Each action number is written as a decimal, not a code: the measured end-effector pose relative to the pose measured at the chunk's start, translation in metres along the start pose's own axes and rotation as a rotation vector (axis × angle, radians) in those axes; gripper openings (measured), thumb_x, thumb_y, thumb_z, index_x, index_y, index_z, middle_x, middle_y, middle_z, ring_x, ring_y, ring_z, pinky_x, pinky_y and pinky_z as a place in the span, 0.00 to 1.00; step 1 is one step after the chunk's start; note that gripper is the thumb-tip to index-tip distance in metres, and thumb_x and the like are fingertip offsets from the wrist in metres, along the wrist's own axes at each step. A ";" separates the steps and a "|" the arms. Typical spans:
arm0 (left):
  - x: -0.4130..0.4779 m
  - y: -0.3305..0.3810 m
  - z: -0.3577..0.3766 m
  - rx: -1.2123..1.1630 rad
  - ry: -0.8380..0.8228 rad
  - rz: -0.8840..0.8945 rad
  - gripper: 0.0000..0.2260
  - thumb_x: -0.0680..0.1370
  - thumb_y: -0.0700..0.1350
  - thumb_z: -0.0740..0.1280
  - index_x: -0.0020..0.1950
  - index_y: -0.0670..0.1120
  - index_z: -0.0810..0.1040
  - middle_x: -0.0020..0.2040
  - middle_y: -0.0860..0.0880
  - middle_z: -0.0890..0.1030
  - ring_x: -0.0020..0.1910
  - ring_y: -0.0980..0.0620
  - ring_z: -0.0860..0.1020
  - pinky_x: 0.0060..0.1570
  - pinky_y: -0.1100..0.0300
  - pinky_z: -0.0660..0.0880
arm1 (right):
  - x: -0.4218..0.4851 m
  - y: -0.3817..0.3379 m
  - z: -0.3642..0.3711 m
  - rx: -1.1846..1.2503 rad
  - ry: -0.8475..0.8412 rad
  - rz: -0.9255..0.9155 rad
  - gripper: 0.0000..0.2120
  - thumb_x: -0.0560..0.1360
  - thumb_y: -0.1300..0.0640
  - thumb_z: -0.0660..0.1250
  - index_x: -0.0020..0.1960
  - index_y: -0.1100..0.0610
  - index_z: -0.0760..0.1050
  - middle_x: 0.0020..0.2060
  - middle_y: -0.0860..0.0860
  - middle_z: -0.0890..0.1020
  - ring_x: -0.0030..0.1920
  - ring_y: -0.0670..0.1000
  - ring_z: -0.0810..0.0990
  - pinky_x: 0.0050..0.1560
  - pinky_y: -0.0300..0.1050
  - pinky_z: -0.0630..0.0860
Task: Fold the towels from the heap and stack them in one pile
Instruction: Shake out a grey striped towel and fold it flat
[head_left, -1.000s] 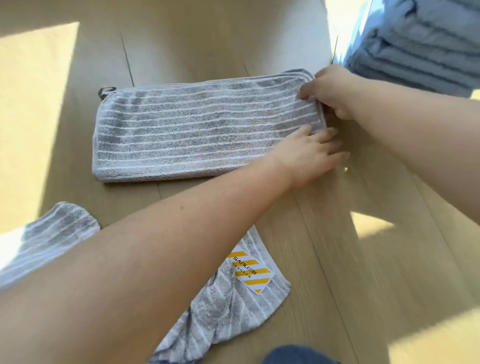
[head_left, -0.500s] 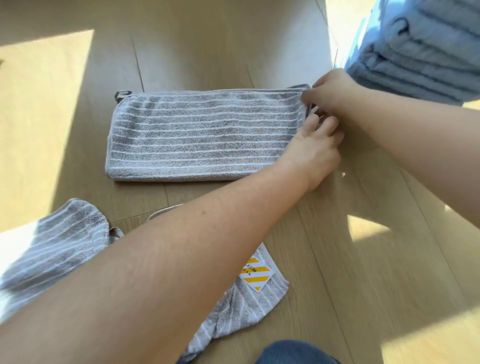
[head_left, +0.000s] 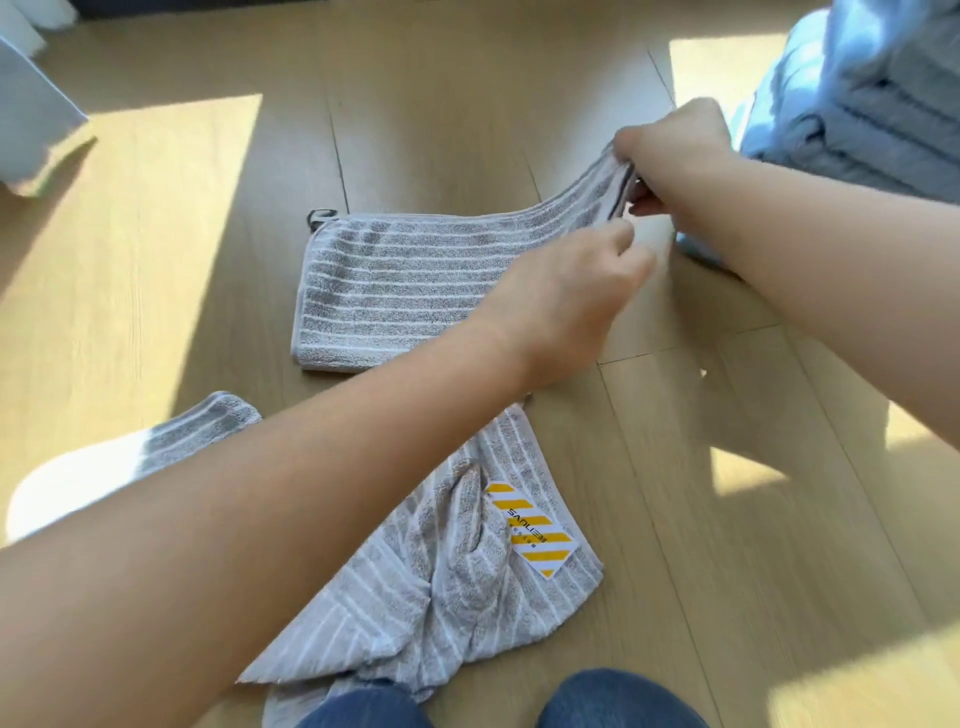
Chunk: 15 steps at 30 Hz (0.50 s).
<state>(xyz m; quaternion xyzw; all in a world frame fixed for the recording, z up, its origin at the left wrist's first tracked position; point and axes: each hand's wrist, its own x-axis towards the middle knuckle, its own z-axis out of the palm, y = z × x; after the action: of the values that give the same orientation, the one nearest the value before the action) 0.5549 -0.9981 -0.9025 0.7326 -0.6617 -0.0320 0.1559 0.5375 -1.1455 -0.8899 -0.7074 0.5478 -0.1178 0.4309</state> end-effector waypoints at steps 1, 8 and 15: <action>-0.009 -0.011 -0.005 -0.048 0.036 0.001 0.09 0.72 0.33 0.57 0.49 0.37 0.73 0.50 0.39 0.74 0.41 0.40 0.74 0.33 0.50 0.71 | -0.004 -0.009 0.008 0.039 -0.019 -0.021 0.10 0.68 0.63 0.62 0.31 0.57 0.65 0.28 0.53 0.70 0.25 0.50 0.72 0.21 0.37 0.74; -0.090 -0.081 -0.016 0.045 0.166 -0.093 0.13 0.69 0.38 0.56 0.41 0.38 0.80 0.40 0.42 0.81 0.32 0.41 0.79 0.23 0.53 0.75 | -0.040 -0.054 0.093 0.022 -0.171 -0.229 0.16 0.70 0.64 0.61 0.57 0.64 0.72 0.33 0.53 0.69 0.34 0.56 0.76 0.35 0.52 0.80; -0.135 -0.126 -0.005 0.158 0.090 -0.142 0.11 0.67 0.38 0.58 0.38 0.41 0.80 0.40 0.45 0.83 0.34 0.44 0.80 0.24 0.59 0.74 | -0.056 -0.068 0.154 -0.116 -0.261 -0.286 0.17 0.73 0.62 0.63 0.61 0.62 0.70 0.45 0.55 0.73 0.49 0.58 0.81 0.45 0.54 0.81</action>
<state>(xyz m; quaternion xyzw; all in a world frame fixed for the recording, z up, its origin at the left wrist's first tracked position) 0.6605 -0.8557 -0.9528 0.7883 -0.6011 0.0422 0.1244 0.6612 -1.0206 -0.9149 -0.8109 0.3871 -0.0531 0.4356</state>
